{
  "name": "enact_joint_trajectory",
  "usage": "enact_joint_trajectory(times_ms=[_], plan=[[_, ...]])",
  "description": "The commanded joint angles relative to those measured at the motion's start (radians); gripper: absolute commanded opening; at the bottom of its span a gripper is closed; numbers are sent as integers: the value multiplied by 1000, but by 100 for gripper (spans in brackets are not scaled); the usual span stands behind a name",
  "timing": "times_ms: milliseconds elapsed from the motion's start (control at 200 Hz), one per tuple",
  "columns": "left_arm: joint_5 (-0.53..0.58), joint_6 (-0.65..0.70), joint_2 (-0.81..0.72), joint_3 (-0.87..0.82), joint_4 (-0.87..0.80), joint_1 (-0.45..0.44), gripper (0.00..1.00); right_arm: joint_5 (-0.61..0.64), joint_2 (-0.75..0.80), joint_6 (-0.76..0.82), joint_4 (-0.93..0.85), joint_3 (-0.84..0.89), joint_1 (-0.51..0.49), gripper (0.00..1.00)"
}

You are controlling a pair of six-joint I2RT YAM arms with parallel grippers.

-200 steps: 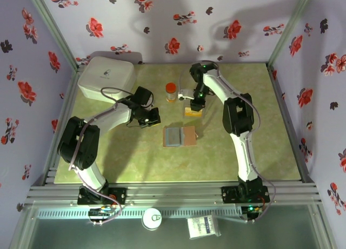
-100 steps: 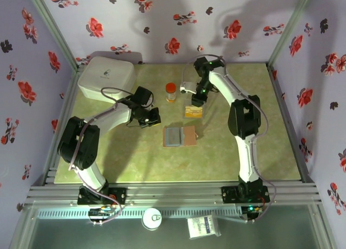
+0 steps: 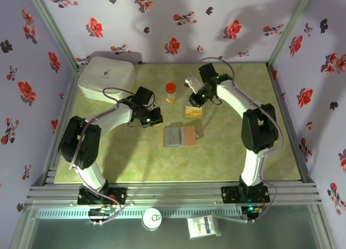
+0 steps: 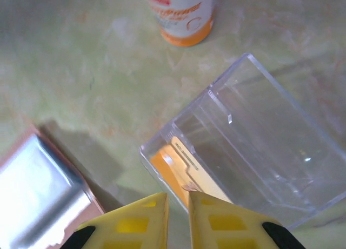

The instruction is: Take the credit cards out of the card holder

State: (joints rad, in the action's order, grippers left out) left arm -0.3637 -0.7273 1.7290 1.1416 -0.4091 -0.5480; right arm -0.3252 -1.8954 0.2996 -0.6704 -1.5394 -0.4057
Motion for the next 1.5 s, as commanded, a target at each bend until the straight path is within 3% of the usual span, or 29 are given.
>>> enact_joint_trajectory(times_ms=[0,255,535,730,875,1060,1125,1225,1495], plan=[[-19,-17,24,1,24,-14,0,3,74,-379,214,103,-39,17],[-26,-29,43,-30,42,-40,0,41,166,-740,376,327,-153,11],[-26,-42,61,-82,56,-70,0,87,212,-923,365,421,-251,10],[-15,-52,72,-112,58,-82,0,58,204,-1001,340,453,-269,12],[-12,-55,85,-118,54,-86,0,15,190,-1031,358,470,-280,26],[7,-46,98,-109,30,-87,0,0,167,-1052,355,465,-292,33],[15,-41,104,-100,18,-87,0,-10,158,-1063,357,463,-293,34],[19,-34,109,-87,3,-87,0,-31,135,-1074,361,457,-297,26],[24,-30,113,-75,-7,-86,0,-31,95,-1080,342,452,-305,29]])
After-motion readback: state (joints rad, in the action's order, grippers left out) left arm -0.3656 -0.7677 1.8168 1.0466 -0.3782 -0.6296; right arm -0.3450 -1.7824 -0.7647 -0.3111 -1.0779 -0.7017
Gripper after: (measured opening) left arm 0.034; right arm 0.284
